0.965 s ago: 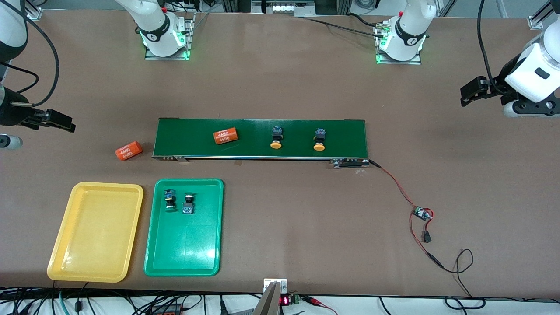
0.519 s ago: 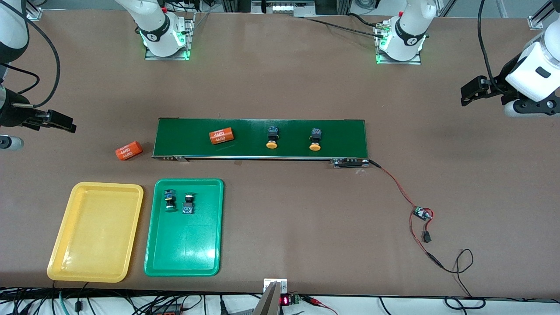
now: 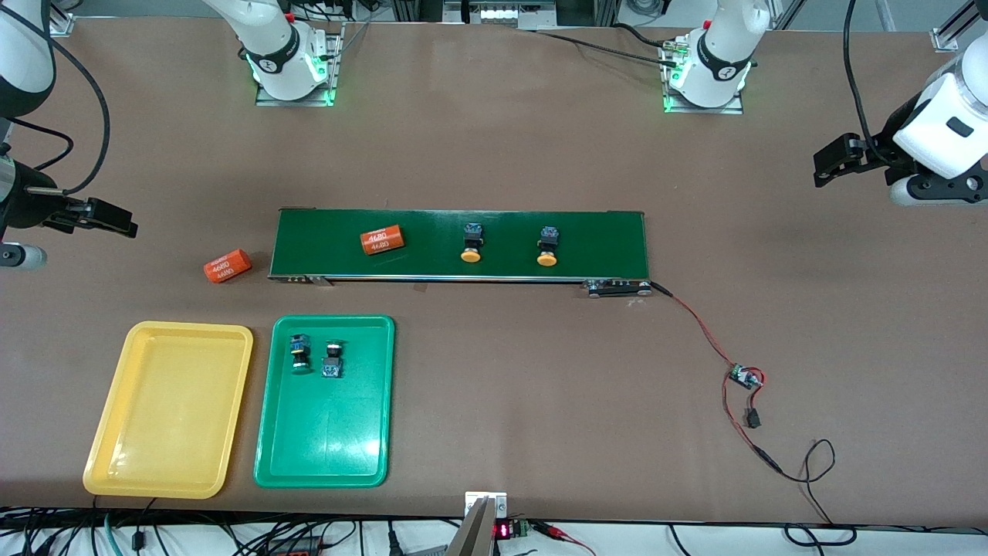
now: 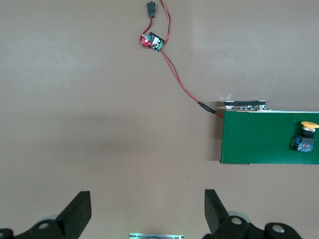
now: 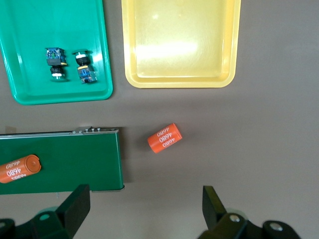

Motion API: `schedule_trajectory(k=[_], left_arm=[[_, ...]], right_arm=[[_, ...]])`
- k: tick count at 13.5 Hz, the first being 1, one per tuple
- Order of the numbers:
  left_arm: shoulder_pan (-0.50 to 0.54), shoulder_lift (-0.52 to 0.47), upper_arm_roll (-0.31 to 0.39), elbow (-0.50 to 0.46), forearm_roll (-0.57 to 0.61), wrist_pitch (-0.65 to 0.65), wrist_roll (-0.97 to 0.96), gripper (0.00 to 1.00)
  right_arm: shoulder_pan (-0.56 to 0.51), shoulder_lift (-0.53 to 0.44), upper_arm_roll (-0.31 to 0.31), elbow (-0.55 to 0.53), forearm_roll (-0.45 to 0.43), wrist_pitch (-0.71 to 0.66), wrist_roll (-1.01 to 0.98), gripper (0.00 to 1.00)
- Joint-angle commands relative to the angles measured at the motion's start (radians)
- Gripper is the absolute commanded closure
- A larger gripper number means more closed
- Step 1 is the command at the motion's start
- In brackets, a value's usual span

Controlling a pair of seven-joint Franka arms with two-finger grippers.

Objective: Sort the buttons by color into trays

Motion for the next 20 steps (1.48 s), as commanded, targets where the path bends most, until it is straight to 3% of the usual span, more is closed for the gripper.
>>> schedule_trajectory(k=[1, 6, 16, 20], left_arm=[[0.004, 0.014, 0.002, 0.034, -0.011, -0.027, 0.021, 0.00], [0.003, 0.014, 0.004, 0.034, -0.011, -0.027, 0.021, 0.00], [0.003, 0.014, 0.002, 0.034, -0.011, -0.027, 0.023, 0.00], [0.003, 0.014, -0.002, 0.034, -0.011, -0.027, 0.023, 0.00]], right_arm=[[0.000, 0.002, 0.002, 0.014, 0.012, 0.012, 0.000, 0.00], [0.004, 0.015, 0.004, 0.014, 0.024, -0.001, -0.013, 0.00], [0.129, 0.078, 0.004, -0.006, 0.038, 0.041, 0.005, 0.00], [0.175, 0.061, 0.016, -0.152, 0.072, 0.214, 0.078, 0.00]])
